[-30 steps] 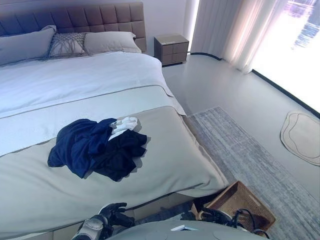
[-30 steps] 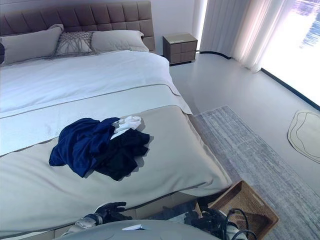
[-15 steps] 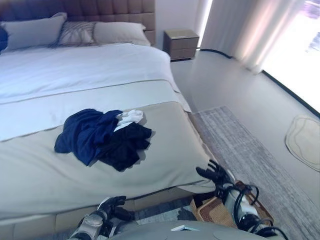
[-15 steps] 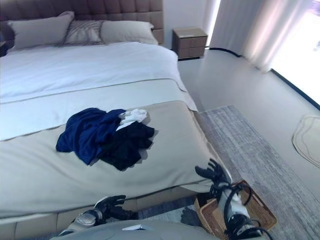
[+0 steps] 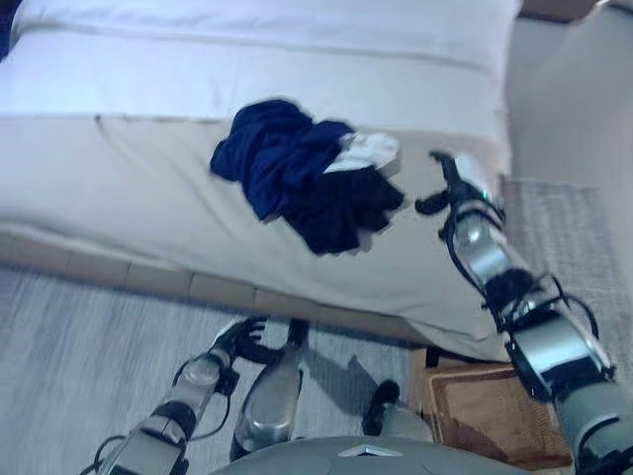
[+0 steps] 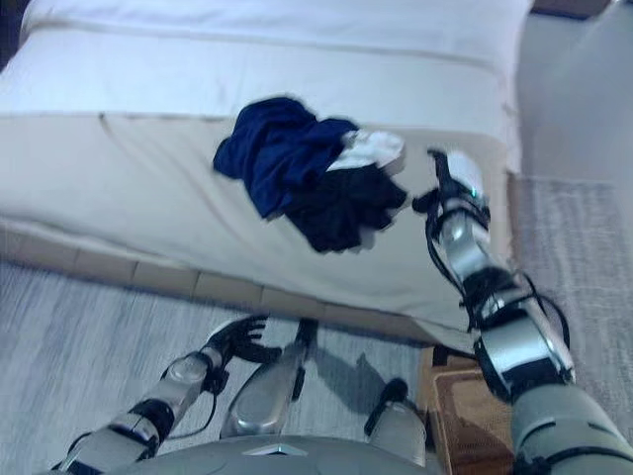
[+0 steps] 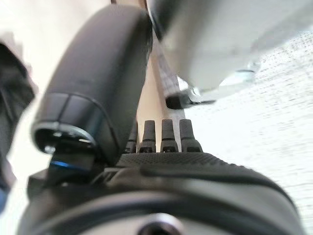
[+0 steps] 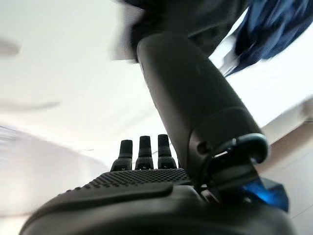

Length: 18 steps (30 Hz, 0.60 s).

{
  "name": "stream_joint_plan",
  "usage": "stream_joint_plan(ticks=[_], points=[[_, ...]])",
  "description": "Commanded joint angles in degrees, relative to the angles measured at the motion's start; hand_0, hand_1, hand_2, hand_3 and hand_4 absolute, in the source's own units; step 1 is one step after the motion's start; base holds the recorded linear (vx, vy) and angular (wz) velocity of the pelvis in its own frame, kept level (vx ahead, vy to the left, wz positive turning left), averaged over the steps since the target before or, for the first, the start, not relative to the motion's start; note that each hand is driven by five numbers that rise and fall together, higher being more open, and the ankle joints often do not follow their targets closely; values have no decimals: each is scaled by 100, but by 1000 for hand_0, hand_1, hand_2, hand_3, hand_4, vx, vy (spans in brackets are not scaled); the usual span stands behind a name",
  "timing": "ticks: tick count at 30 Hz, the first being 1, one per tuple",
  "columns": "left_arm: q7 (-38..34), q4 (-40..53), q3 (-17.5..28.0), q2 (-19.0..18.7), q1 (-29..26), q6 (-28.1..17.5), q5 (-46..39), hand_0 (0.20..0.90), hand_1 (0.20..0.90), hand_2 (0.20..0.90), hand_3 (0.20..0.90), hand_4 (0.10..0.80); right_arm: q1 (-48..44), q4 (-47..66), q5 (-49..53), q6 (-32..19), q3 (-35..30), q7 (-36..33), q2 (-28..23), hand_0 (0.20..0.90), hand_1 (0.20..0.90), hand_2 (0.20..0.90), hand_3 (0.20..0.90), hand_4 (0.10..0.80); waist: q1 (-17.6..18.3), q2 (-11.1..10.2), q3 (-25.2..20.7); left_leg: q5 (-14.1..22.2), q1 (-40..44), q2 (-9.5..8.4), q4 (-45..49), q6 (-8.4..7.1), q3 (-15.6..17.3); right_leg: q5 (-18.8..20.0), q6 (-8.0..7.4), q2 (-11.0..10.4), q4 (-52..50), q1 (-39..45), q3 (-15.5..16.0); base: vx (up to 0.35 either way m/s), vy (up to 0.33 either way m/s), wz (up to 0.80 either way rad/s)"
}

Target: Pick up the clothes from the bed and place them into the basket

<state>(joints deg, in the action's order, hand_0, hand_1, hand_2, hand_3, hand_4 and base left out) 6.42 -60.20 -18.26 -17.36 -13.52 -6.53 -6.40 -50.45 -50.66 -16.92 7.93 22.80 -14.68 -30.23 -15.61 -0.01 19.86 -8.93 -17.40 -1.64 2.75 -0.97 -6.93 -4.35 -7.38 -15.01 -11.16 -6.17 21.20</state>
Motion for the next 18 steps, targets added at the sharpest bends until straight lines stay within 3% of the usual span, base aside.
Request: stream_joint_plan(ticks=[1,11,16,17,18], points=[[-113,-151,-359,-402,604,-37,-89,900,900,900,900,800,-469,101,-263,161,339,-201,-293,900,900,900,900,800,-332,66,129,1084,318,-533,326,586,61,278,179,10,-914,-270,-104,14,-7,24],[-179,300,-422,-397,518,-476,-615,900,900,900,900,800,-1287,-955,-215,933,784,424,0,900,900,900,900,800,-754,316,891,1009,-632,-611,1016,550,-134,-22,307,-140,-1677,-1145,219,-35,30,17],[-160,539,-376,-489,538,-494,-682,900,900,900,900,800,-1450,-1512,-377,1520,928,1592,133,900,900,900,900,800,-898,318,993,962,-855,-587,1066,533,-214,-52,316,-120,-1788,-1345,302,-21,-23,7],[-150,595,-360,-517,530,-445,-671,900,900,900,900,800,-1469,-1554,-306,1561,993,1680,114,771,771,771,749,649,-915,303,993,946,-873,-577,1045,529,-235,-47,308,-108,-1756,-1357,315,-20,-48,4],[-149,612,-360,-525,526,-426,-671,900,900,900,900,800,-1477,-1568,-273,1562,1004,1669,111,596,596,596,546,446,-920,299,993,940,-875,-574,1038,527,-241,-44,306,-104,-1747,-1358,319,-20,-51,3]])
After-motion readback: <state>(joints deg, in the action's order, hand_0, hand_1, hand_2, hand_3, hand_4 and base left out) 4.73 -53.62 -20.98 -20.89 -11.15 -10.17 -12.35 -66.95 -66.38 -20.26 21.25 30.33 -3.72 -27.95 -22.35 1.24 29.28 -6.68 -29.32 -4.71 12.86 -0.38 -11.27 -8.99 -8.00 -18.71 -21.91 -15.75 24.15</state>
